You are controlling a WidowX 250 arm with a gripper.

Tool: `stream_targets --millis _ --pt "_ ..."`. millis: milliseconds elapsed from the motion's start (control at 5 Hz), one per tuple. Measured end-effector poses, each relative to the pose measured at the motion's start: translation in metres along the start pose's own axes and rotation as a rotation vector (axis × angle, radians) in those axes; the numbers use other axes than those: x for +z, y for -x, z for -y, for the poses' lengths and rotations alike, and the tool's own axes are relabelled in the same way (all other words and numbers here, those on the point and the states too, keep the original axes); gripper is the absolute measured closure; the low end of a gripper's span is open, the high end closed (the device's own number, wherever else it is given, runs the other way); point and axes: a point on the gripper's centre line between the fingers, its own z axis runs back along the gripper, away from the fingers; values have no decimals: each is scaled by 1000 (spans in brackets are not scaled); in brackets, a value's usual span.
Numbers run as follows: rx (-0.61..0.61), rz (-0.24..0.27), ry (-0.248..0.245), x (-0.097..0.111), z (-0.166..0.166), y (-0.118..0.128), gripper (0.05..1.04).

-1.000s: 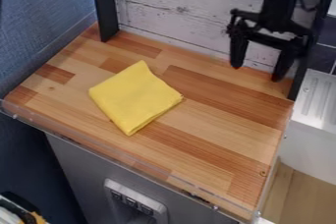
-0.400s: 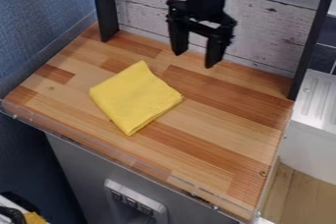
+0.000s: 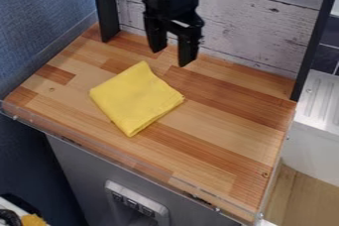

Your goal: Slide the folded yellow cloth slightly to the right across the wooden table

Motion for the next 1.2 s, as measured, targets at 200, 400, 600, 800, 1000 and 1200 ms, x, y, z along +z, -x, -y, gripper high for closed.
stream_targets --millis 200,400,600,800,1000,1200 --pt "-28 -24 10 0 -10 9 85" --pt "-46 -47 24 2 -11 14 147" --pt "-64 -48 20 2 -13 14 431" --pt "-71 -49 11 -1 -18 18 713" --pt "-78 -58 -3 -10 -18 24 924" --pt "-85 -65 -16 -19 -18 30 1012"
